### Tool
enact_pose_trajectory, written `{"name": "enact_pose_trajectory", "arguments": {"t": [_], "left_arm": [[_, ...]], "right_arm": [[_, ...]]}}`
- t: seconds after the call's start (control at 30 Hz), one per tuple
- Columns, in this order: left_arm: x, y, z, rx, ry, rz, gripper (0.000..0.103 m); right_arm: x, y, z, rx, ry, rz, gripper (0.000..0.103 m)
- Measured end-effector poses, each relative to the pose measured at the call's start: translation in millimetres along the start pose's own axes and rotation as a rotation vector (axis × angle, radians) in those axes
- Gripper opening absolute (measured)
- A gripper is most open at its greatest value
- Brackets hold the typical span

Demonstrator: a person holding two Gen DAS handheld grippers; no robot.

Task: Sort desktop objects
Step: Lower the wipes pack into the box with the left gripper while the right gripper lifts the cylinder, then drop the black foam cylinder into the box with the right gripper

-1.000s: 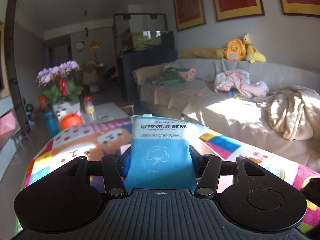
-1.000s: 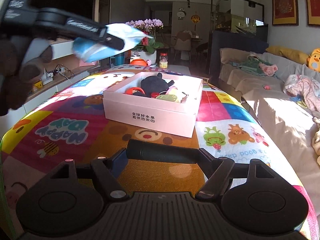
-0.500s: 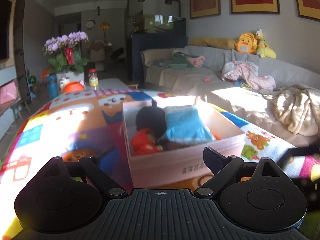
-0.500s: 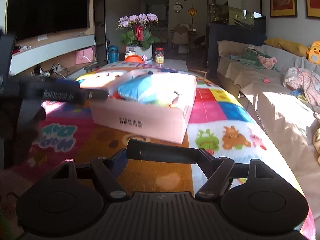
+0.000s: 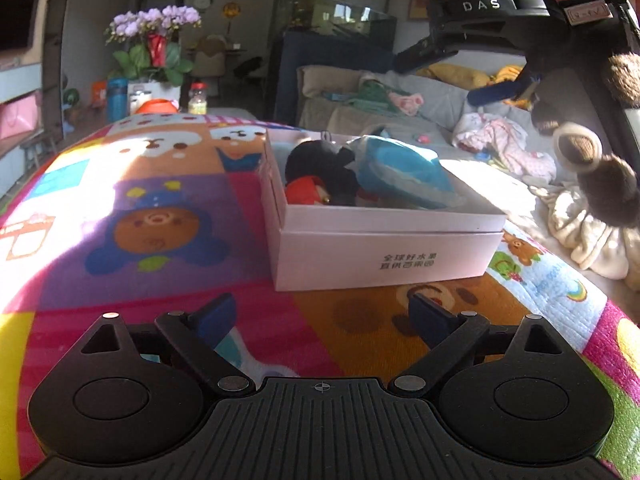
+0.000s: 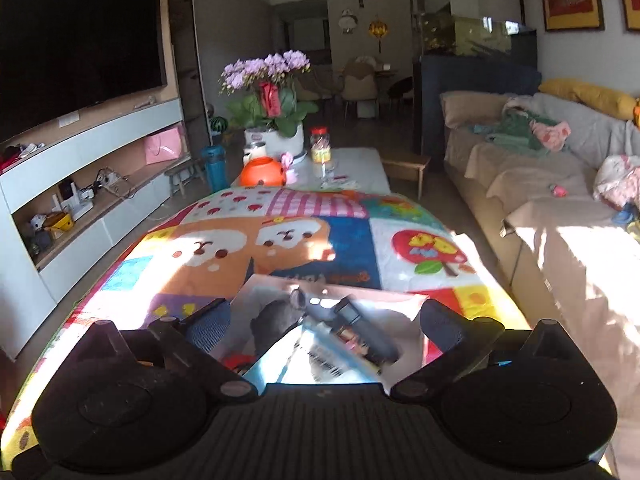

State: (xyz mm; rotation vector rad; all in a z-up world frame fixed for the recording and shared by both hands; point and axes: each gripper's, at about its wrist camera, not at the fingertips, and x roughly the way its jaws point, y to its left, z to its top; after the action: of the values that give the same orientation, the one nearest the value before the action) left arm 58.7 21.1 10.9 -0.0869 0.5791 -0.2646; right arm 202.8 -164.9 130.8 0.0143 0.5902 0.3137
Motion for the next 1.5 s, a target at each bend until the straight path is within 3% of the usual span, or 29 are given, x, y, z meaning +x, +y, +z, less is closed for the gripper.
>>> {"name": "enact_pose_trajectory", "arguments": {"t": [0.07,0.13,0.2,0.27,0.33,0.47,0.53,0.63,0.73,0.9,0.93,1.0,1.03,1.17,1.3,1.4,1.5], "left_arm": [[0,3,1,-0.022,-0.007,-0.011,0.096],[-3,6,1,-0.039,-0.023,-0.019,0.097],[-6,8,1,-0.053,-0.043,-0.026,0.097],[-8,10,1,-0.070,-0.055,-0.032,0.097],[-9,13,2,-0.088,-0.061,-0.043,0.097],[-12,17,2,-0.113,-0.068,-0.058,0.097],[-12,19,2,-0.123,-0.069,-0.064,0.097],[-11,22,2,-0.139,-0.060,-0.068,0.097],[-13,23,1,-0.143,-0.061,-0.070,0.098],[-15,23,1,-0.147,-0.075,-0.066,0.099],[-15,23,1,-0.147,-0.074,-0.066,0.099],[-15,23,1,-0.146,-0.073,-0.064,0.099],[-14,23,1,-0.146,-0.073,-0.064,0.099],[-14,23,1,-0.148,-0.070,-0.063,0.100],[-14,23,0,-0.147,-0.072,-0.062,0.100],[-15,24,0,-0.152,-0.074,-0.062,0.100],[-17,26,0,-0.157,-0.079,-0.065,0.100]], "right_arm": [[11,10,-9,-0.010,0.054,-0.010,0.097],[24,18,-20,-0.048,0.097,-0.044,0.086],[39,24,-29,-0.075,0.163,-0.052,0.062],[50,22,-33,-0.029,0.211,-0.027,0.057],[56,23,-34,-0.004,0.202,-0.038,0.057],[78,29,-30,-0.021,0.179,-0.149,0.055],[78,34,-30,0.024,0.205,-0.121,0.055],[66,54,-36,-0.037,0.217,-0.049,0.060],[61,49,-34,-0.051,0.239,0.010,0.075],[22,29,-20,-0.021,0.070,-0.006,0.076],[16,25,-18,-0.018,0.049,-0.027,0.075],[11,21,-17,-0.050,0.047,-0.091,0.054],[12,19,-17,-0.074,0.073,-0.109,0.049],[20,10,-18,-0.040,0.152,-0.062,0.029],[40,17,-7,-0.013,0.113,-0.044,0.028],[70,15,-4,0.003,0.156,-0.084,0.027],[71,2,-4,0.070,0.199,-0.063,0.027]]}}
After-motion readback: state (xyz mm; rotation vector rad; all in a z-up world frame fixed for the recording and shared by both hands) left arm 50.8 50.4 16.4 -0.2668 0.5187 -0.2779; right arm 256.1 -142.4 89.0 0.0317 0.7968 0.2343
